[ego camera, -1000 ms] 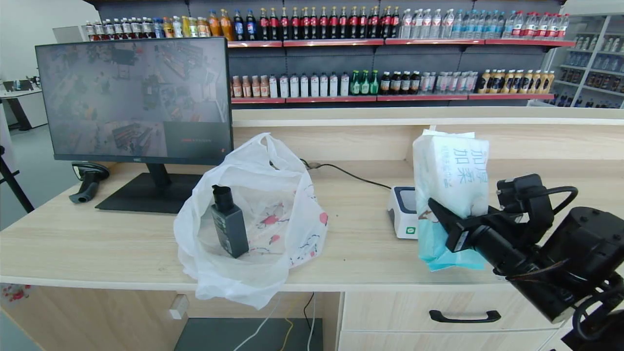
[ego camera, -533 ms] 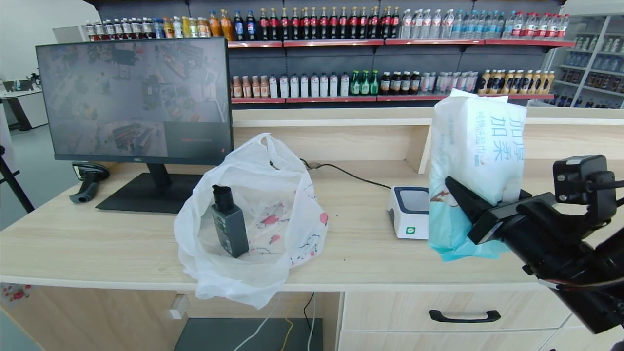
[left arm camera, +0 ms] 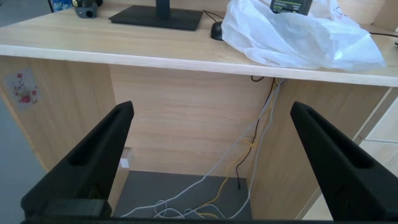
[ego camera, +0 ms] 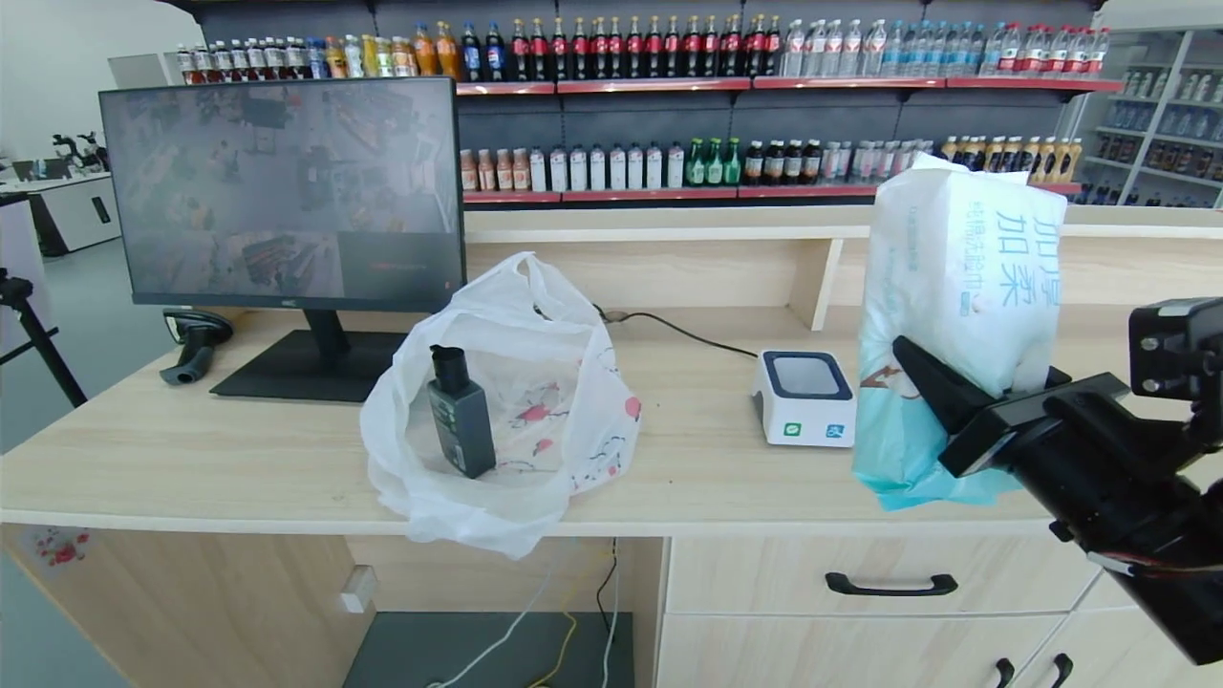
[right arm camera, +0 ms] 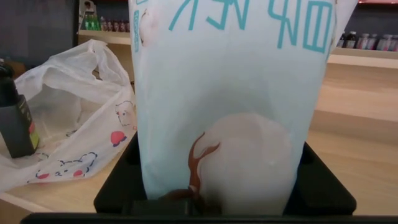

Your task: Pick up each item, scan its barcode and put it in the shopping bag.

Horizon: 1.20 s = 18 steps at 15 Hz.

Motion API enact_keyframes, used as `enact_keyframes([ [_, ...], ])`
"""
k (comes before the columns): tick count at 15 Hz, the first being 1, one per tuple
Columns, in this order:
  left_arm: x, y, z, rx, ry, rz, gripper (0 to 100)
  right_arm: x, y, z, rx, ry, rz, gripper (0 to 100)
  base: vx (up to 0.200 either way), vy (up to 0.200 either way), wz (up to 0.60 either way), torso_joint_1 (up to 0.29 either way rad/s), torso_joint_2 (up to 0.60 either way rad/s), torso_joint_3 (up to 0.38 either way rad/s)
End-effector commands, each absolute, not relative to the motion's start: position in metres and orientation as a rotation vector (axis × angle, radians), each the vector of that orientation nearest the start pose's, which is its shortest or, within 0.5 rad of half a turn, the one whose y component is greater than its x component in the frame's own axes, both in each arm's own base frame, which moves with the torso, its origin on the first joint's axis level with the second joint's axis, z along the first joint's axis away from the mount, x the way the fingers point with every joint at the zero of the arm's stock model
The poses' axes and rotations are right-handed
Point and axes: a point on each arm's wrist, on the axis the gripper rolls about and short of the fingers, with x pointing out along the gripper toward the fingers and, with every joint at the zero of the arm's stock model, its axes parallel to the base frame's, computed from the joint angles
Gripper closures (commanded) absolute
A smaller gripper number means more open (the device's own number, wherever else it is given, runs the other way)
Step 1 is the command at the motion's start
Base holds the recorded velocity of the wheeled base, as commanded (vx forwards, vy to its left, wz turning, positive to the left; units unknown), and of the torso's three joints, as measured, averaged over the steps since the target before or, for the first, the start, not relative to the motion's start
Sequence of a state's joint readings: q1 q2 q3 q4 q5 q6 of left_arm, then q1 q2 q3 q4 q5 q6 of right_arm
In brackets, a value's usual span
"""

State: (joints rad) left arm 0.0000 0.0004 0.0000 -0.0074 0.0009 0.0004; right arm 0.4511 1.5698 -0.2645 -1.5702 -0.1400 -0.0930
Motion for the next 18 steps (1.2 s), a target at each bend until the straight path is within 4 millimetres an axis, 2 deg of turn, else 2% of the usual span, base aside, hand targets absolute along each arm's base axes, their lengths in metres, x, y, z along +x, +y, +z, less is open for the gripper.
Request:
enact_keyframes([
  [1, -0.0228, 0.0, 0.0763, -0.002, -0.008, 0.002, 0, 0.1956, 0.0916, 0.178, -0.015, -0.269, 0.299, 100, 0.0, 0.2, 0.0, 0.002, 0.0, 0.007],
  [6, -0.0228, 0.0, 0.0763, -0.002, -0.008, 0.002, 0, 0.1954, 0.0915, 0.1777, -0.015, -0.268, 0.299, 100, 0.0, 0.2, 0.0, 0.006, 0.0, 0.003],
  [13, -0.0228, 0.0001, 0.0763, 0.0, -0.008, 0.0, 0, 0.1972, 0.0913, 0.1787, -0.014, -0.272, 0.294, 100, 0.0, 0.0, 0.0, 0.0, 0.0, 0.0],
  [18, -0.0228, 0.0001, 0.0763, 0.0, -0.008, 0.0, 0, 0.1987, 0.0916, 0.1774, -0.016, -0.266, 0.293, 100, 0.0, 0.0, 0.6, 0.002, 0.01, 0.001],
])
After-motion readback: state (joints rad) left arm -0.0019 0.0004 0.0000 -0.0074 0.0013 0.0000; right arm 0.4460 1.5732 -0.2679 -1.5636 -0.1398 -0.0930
